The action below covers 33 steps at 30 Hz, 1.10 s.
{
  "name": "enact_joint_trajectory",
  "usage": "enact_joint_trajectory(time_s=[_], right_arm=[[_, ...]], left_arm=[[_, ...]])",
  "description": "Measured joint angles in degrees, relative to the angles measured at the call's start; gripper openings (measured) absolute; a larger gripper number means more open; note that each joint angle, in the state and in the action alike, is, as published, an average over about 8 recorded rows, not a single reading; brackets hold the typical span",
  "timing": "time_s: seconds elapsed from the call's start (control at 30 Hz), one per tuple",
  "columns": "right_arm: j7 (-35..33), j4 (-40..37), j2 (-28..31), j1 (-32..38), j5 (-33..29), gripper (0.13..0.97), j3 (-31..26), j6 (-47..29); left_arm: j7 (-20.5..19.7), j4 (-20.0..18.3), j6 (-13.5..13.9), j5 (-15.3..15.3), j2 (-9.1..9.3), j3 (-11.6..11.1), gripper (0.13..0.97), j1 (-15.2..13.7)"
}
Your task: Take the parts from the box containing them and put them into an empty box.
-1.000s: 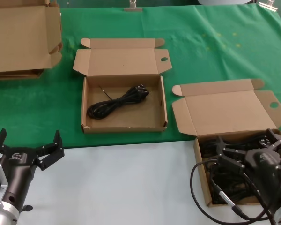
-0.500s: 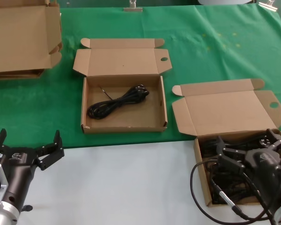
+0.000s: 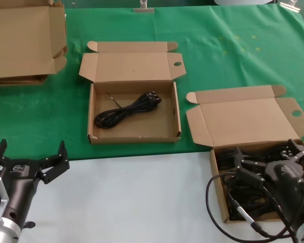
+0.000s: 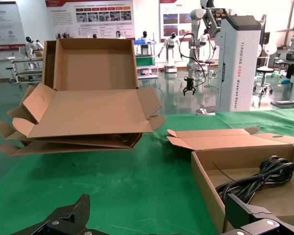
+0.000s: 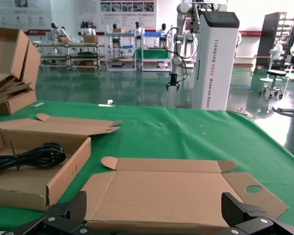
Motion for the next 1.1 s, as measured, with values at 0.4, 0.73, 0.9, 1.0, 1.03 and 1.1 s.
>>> enact_joint_trajectory(time_s=[0.4,0.73,0.9,1.0,1.03,1.1], right_arm=[[0.0,0.0,0.0,0.0,0.0,0.966,0.0,0.0],[0.0,0.0,0.0,0.0,0.0,0.966,0.0,0.0],[0.0,0.0,0.0,0.0,0.0,0.966,0.0,0.0],[0.0,0.0,0.0,0.0,0.0,0.966,0.0,0.0],[0.0,0.0,0.0,0.0,0.0,0.966,0.0,0.0],[0.0,0.0,0.0,0.0,0.0,0.966,0.0,0.0]], left_arm=[[0.0,0.0,0.0,0.0,0.00,0.0,0.966,0.0],[0.0,0.0,0.0,0.0,0.00,0.0,0.966,0.0],[0.0,0.0,0.0,0.0,0.00,0.0,0.966,0.0],[0.0,0.0,0.0,0.0,0.00,0.0,0.966,0.0],[0.0,0.0,0.0,0.0,0.00,0.0,0.966,0.0],[0.0,0.0,0.0,0.0,0.00,0.0,0.966,0.0]])
